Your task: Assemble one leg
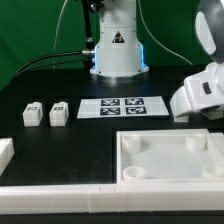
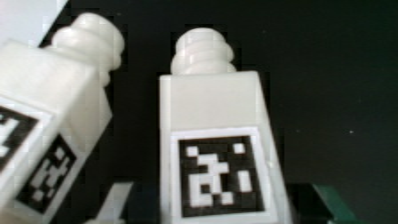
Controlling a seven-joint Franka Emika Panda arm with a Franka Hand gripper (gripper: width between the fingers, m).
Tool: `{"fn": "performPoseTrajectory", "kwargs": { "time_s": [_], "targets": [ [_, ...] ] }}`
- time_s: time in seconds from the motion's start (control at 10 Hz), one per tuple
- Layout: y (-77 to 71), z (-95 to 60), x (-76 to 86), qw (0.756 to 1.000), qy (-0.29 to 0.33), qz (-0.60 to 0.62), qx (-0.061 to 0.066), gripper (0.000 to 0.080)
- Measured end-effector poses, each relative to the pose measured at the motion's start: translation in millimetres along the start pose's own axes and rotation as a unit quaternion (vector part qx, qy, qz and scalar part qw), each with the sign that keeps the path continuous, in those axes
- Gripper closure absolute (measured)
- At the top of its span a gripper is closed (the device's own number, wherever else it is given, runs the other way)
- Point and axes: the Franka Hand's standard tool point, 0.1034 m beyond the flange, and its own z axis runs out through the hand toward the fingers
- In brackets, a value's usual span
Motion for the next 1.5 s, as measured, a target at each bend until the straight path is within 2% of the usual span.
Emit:
{"fn": "performPoseTrajectory", "kwargs": {
  "time_s": [0.1,0.2,0.7,0.8,0.9,1.1,1.4,1.5],
  "targets": [
    [0.1,-6.8,-4.0,1.0,0.001,0.001,-0.001,0.0508],
    [0.7,-14.8,-6.8,1.0,0.006,0.005,0.006,0.0508],
    [12.6,-67.1,-30.2,1.0,0.028,0.002,0.007,0.0507],
    [12.1,-67.4,-28.1,0.999,0.037,0.002,0.007,0.0507],
    [11.7,-70.6,-18.5,0.997,0.081,0.003,0.008,0.0507],
    [14.5,-75.2,-16.0,0.985,0.175,0.007,0.001,0.0507],
    [21.4,-79.4,-13.3,0.947,0.321,-0.002,-0.011,0.0507],
    [31.9,-89.9,-11.1,0.93,0.368,-0.009,-0.015,0.0507]
  ]
}}
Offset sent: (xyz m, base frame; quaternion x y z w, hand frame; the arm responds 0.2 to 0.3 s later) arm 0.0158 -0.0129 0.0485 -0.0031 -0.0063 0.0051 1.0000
